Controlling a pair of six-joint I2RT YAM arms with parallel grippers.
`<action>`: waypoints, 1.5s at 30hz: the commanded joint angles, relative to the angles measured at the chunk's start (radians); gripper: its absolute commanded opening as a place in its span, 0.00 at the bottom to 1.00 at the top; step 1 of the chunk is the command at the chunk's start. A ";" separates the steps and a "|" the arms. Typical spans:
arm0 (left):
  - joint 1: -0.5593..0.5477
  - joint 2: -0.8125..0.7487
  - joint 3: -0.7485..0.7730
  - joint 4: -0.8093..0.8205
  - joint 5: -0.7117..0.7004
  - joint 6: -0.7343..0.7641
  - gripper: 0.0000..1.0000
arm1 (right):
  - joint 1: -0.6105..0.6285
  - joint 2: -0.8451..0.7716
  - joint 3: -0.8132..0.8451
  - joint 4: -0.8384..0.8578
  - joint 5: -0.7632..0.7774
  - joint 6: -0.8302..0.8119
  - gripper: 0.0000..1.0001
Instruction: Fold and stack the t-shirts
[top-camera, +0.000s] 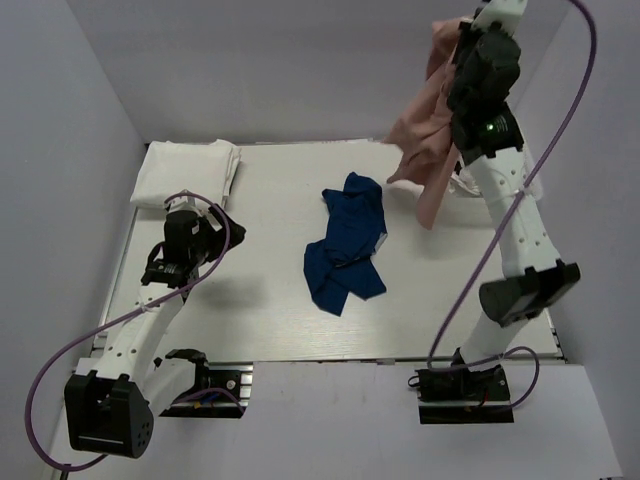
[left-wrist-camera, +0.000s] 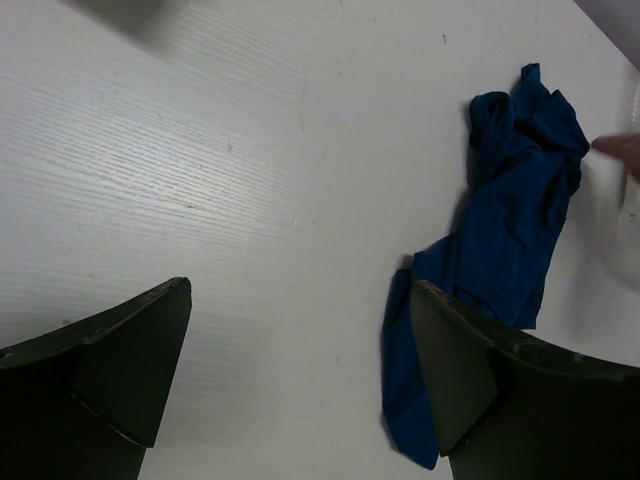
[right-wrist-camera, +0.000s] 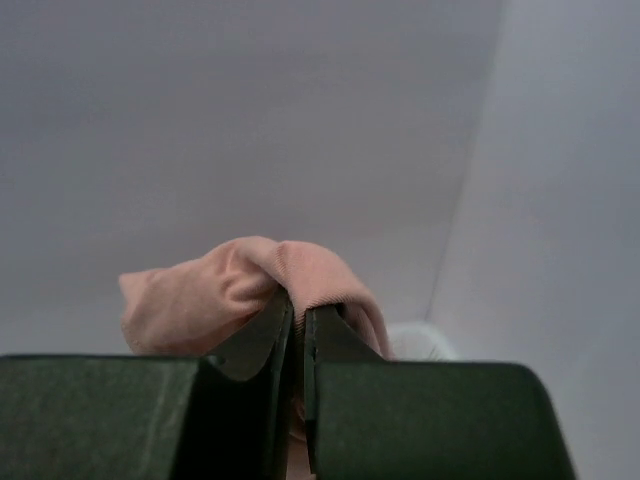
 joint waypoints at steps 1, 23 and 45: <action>0.004 -0.002 0.016 0.022 -0.038 0.019 1.00 | -0.105 0.137 0.305 0.214 0.078 -0.146 0.00; -0.010 0.118 0.060 0.109 0.032 0.104 1.00 | -0.481 0.309 -0.188 0.233 -0.278 0.185 0.00; -0.380 0.566 0.232 0.097 0.321 0.185 1.00 | -0.171 0.117 -0.444 -0.034 -0.754 0.252 0.90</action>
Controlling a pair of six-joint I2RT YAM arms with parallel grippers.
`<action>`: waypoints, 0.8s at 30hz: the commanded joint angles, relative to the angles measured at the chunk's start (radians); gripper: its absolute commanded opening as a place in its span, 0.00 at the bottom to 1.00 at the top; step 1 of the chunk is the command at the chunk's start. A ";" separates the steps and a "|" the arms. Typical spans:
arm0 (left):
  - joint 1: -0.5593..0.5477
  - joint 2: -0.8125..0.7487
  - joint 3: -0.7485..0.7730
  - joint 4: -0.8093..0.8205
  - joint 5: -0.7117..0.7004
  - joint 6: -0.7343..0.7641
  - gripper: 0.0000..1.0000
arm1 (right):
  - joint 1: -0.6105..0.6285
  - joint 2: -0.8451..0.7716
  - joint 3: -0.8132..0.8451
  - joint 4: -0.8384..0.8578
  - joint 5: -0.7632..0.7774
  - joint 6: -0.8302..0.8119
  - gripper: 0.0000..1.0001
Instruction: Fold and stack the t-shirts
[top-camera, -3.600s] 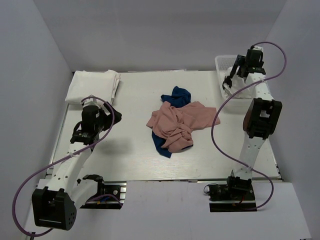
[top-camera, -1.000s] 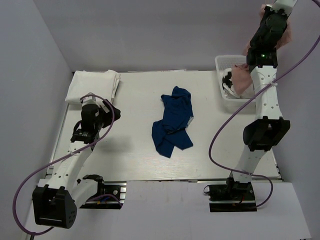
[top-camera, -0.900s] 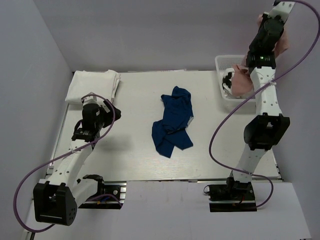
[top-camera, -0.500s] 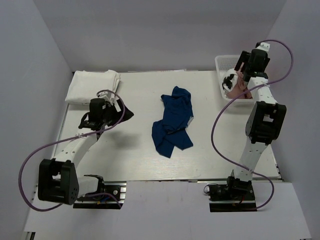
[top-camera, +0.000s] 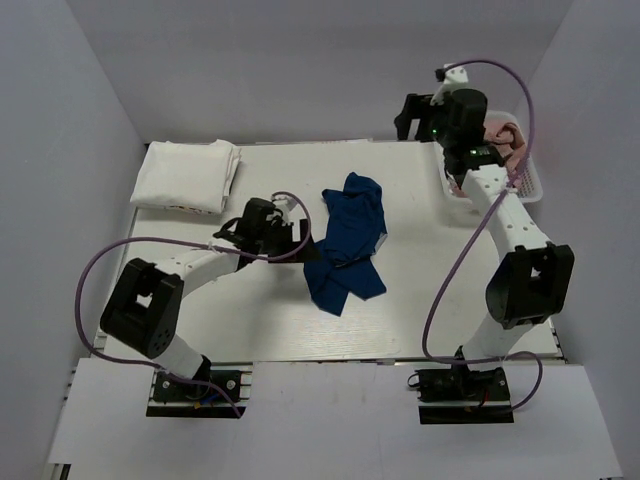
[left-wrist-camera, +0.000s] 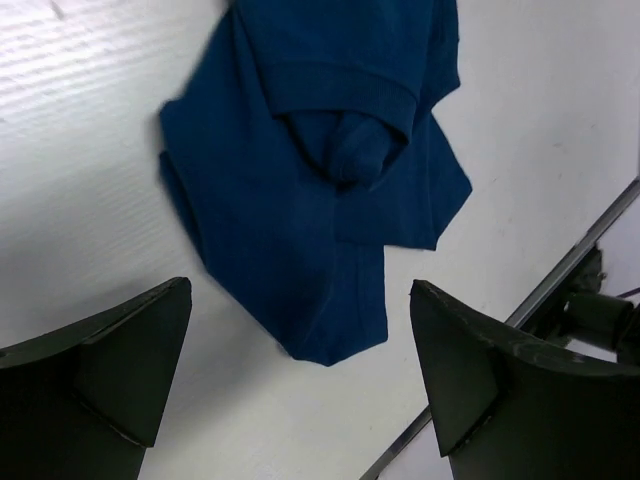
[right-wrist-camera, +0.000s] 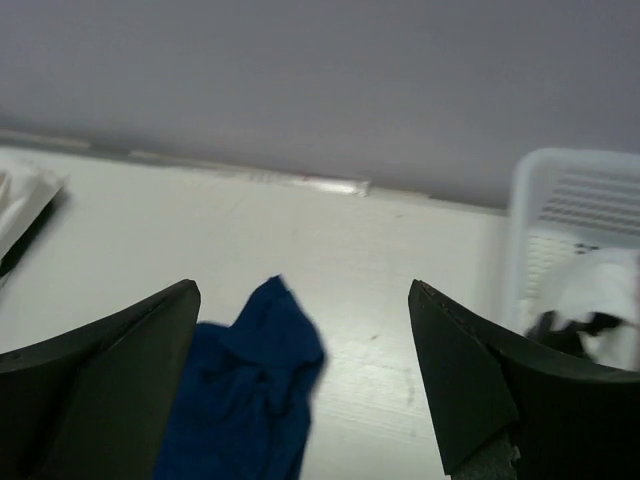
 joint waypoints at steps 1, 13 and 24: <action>-0.051 0.006 0.054 -0.100 -0.114 0.033 1.00 | 0.036 0.064 -0.081 -0.031 -0.050 0.033 0.90; -0.133 0.190 0.117 -0.106 -0.147 0.013 0.82 | 0.171 0.327 -0.062 -0.143 0.019 0.033 0.90; -0.142 0.160 0.206 -0.141 -0.309 0.000 0.00 | 0.185 0.247 -0.200 0.044 0.028 0.122 0.00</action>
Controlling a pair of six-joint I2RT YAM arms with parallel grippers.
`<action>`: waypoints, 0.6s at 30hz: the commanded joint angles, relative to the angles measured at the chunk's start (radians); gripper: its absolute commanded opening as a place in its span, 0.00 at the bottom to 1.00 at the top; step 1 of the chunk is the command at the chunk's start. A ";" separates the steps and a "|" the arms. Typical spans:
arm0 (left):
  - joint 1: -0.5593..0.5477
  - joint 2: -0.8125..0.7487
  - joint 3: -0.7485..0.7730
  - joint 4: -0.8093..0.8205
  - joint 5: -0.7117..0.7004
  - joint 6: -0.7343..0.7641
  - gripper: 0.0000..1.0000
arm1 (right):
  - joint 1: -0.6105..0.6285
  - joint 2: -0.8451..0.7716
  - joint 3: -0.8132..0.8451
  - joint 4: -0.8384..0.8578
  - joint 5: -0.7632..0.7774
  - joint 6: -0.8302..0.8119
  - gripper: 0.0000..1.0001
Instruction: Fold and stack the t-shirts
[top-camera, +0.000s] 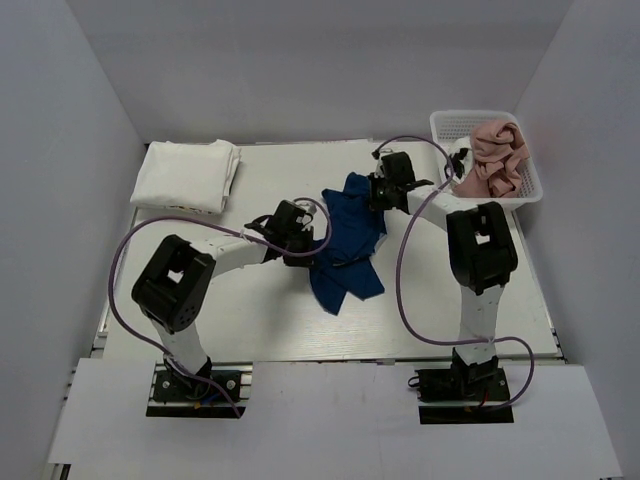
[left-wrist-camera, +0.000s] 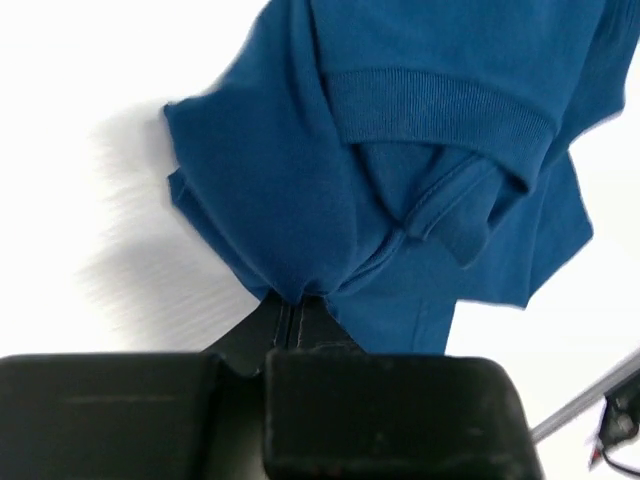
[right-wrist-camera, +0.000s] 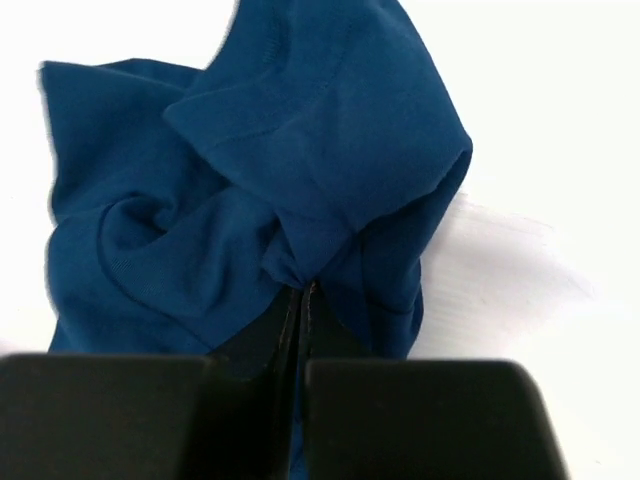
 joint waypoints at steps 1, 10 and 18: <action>-0.003 -0.089 0.058 -0.026 -0.126 -0.001 0.00 | -0.008 -0.154 -0.049 0.107 0.051 0.039 0.00; -0.003 -0.531 0.035 -0.057 -0.459 0.008 0.00 | -0.012 -0.658 -0.273 0.265 0.304 0.035 0.00; -0.003 -0.894 0.069 -0.069 -0.576 0.032 0.00 | -0.011 -1.137 -0.320 0.248 0.299 -0.014 0.00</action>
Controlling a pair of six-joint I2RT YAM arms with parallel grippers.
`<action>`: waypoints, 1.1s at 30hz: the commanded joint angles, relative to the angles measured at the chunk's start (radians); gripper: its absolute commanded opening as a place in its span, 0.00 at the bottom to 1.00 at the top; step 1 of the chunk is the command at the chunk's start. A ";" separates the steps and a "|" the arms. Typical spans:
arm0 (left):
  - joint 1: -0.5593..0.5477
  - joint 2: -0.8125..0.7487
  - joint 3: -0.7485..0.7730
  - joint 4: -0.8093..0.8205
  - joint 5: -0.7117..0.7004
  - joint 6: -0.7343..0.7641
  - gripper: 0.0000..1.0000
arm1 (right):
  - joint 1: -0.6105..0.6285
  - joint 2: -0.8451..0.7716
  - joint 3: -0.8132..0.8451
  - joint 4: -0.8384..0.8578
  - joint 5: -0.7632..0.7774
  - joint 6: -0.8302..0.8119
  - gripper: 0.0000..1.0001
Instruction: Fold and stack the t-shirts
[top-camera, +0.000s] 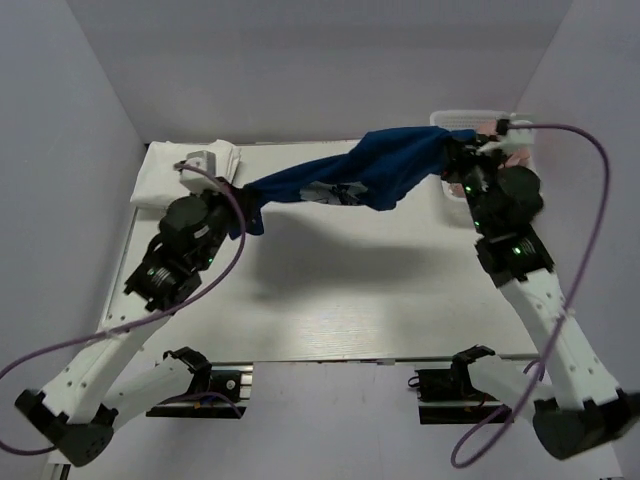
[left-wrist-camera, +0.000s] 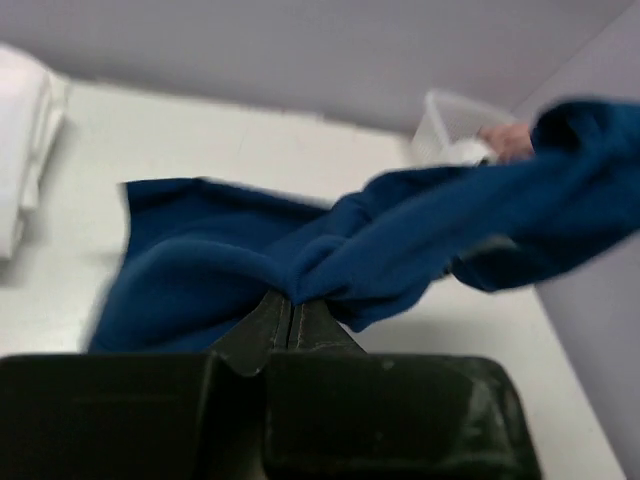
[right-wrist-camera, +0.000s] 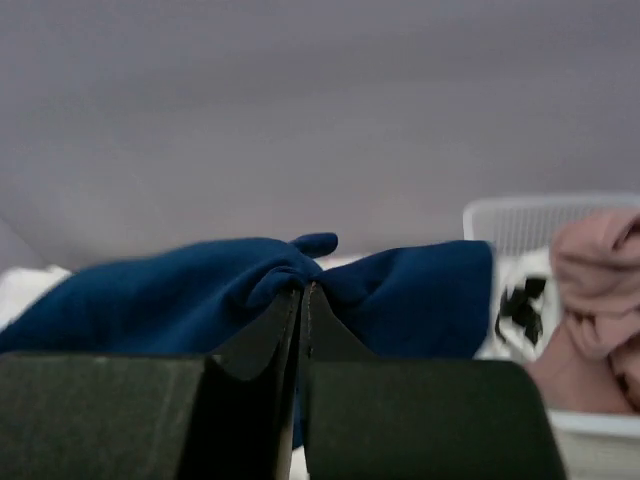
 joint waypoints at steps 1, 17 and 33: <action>-0.003 -0.106 0.043 0.014 -0.038 0.056 0.00 | 0.000 -0.158 0.009 0.046 -0.046 -0.033 0.00; 0.015 0.016 0.088 -0.150 -0.217 -0.022 0.00 | -0.009 -0.015 0.008 -0.305 0.018 0.126 0.00; 0.111 0.517 0.085 -0.285 -0.107 -0.099 1.00 | -0.036 0.394 -0.069 -0.331 -0.062 0.152 0.90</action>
